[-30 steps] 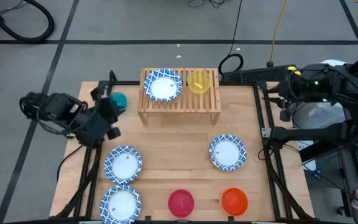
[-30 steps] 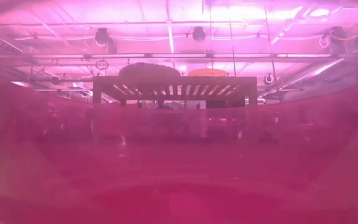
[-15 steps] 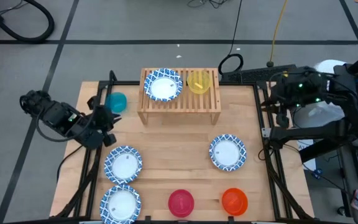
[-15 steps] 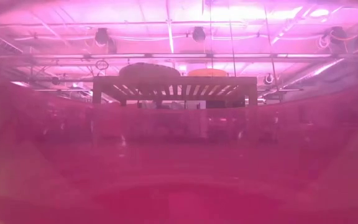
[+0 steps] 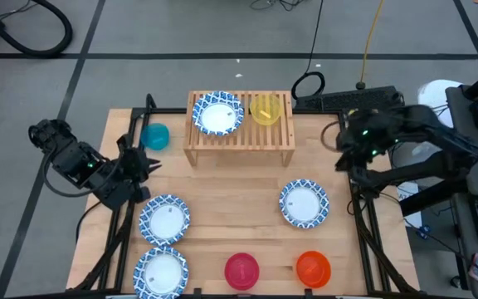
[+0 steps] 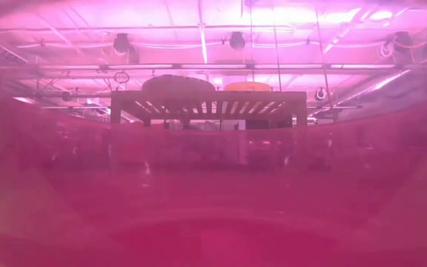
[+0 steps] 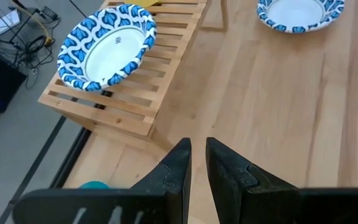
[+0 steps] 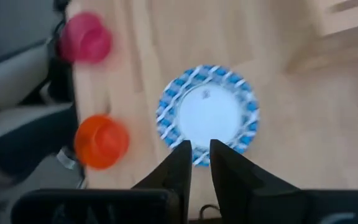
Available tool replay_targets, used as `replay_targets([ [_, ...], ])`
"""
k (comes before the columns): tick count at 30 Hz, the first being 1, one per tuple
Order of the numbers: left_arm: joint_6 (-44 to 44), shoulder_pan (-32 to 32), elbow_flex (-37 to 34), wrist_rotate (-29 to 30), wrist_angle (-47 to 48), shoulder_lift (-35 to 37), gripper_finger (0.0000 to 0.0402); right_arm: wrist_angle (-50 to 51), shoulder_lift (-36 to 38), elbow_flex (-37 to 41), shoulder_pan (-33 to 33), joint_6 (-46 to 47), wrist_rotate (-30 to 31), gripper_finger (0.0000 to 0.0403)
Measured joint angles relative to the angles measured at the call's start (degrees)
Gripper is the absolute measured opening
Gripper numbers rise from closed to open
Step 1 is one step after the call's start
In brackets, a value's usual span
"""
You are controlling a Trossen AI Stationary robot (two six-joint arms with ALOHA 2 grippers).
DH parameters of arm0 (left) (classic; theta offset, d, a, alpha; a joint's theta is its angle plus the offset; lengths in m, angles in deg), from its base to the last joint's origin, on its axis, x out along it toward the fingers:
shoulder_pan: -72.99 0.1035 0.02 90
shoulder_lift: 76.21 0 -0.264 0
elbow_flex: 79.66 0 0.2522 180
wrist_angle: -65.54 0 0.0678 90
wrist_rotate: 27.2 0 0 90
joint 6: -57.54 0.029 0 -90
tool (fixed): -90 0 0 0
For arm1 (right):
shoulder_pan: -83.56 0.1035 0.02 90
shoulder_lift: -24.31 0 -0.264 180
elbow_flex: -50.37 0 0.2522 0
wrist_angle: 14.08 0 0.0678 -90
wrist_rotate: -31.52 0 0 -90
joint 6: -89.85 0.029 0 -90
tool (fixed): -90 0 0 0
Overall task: Place and stack bowls onto a shelf
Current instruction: Stack the orange bowl on top of the yellow bowl on the shelf
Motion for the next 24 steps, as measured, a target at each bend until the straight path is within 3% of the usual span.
replay_targets([
  [4,0.0,-0.6,0.0,0.0,0.0,0.0,0.0056,-2.0,-0.6,3.1,1.5,-2.8,-4.6,0.0019],
  [7,0.0,-0.8,0.0,0.0,0.0,0.0,0.0056,-3.8,-1.3,3.9,1.9,-4.1,-4.7,0.0004],
  [19,-1.5,-0.8,0.0,0.0,0.0,-0.1,0.0056,-7.6,-3.0,8.6,2.4,-1.5,-4.7,0.0071],
  [24,-1.2,-0.8,0.0,0.0,0.0,-0.1,0.0056,-7.2,-3.0,13.7,5.4,0.0,-9.3,0.0101],
])
